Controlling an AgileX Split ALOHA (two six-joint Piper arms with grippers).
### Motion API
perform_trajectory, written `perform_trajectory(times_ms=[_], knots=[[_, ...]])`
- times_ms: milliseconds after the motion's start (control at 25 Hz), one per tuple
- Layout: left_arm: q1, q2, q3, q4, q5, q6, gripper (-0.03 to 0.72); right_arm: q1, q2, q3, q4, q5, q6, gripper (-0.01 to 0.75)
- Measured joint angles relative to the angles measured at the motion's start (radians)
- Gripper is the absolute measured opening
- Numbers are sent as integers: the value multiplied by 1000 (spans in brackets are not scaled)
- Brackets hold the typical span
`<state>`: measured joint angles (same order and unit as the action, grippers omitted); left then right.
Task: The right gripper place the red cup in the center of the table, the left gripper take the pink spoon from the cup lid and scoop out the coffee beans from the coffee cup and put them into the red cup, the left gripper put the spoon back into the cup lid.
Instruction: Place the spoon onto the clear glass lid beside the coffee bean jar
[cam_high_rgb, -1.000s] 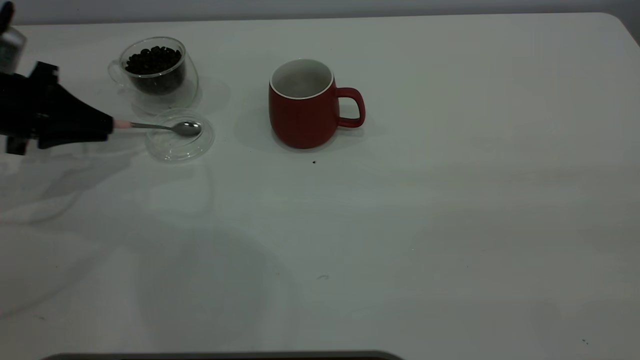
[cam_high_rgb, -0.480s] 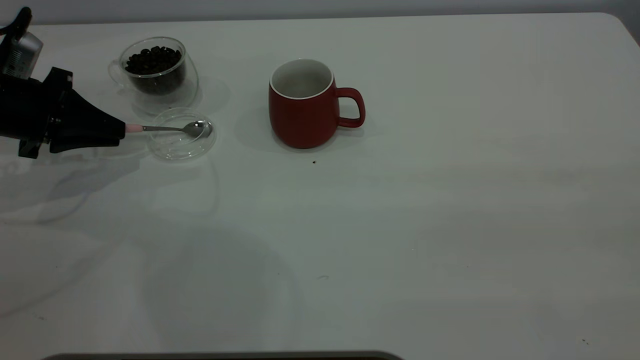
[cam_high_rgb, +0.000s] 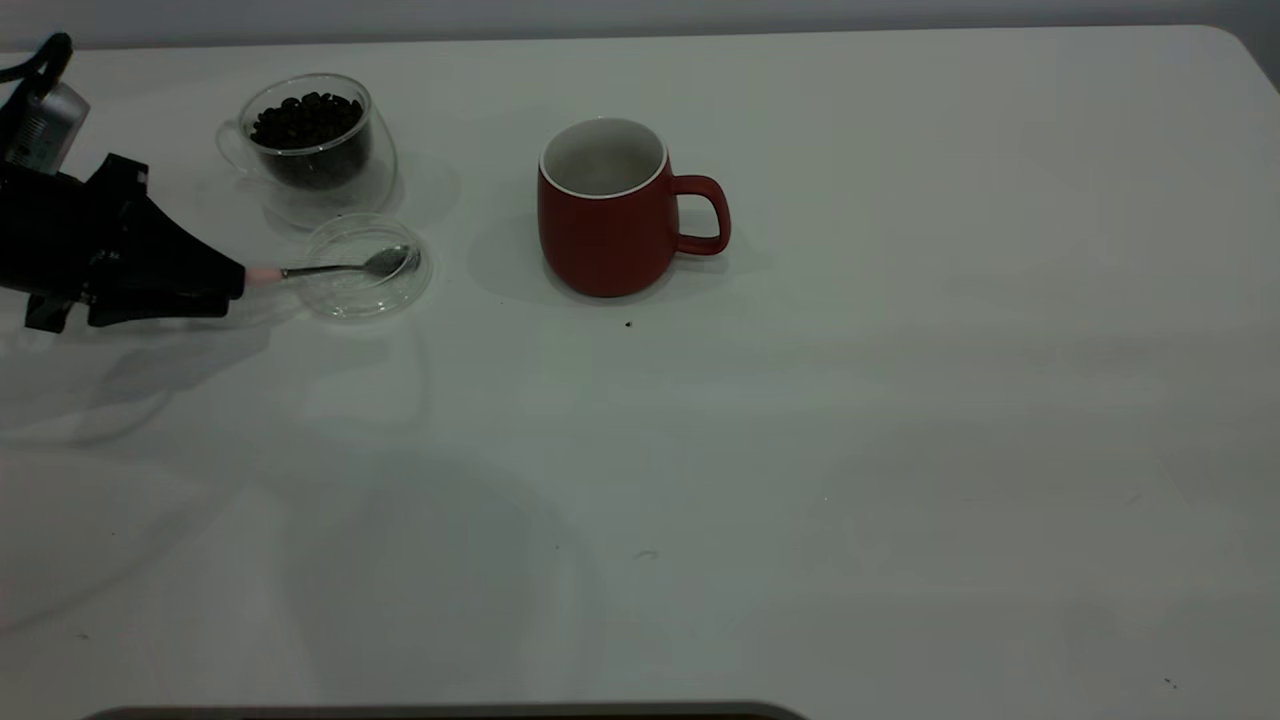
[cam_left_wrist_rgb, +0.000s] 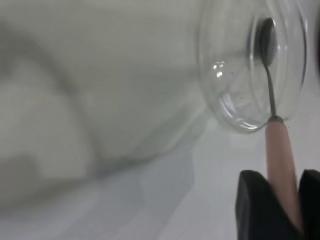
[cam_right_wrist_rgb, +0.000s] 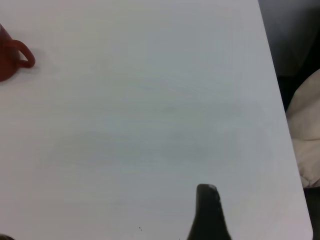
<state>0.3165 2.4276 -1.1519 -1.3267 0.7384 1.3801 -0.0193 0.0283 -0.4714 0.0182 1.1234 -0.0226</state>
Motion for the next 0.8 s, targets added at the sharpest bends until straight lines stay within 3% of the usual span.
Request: perform_trajectory(times_ms=[240, 560, 800], knots=[[1, 0, 0, 0, -23, -17, 392, 0, 0, 0, 0, 0, 0, 591], [51, -54, 0, 8, -3, -61, 401, 0, 0, 0, 0, 1, 0, 591], [90, -270, 0, 18, 129, -108, 401, 0, 0, 0, 0, 1, 0, 591]])
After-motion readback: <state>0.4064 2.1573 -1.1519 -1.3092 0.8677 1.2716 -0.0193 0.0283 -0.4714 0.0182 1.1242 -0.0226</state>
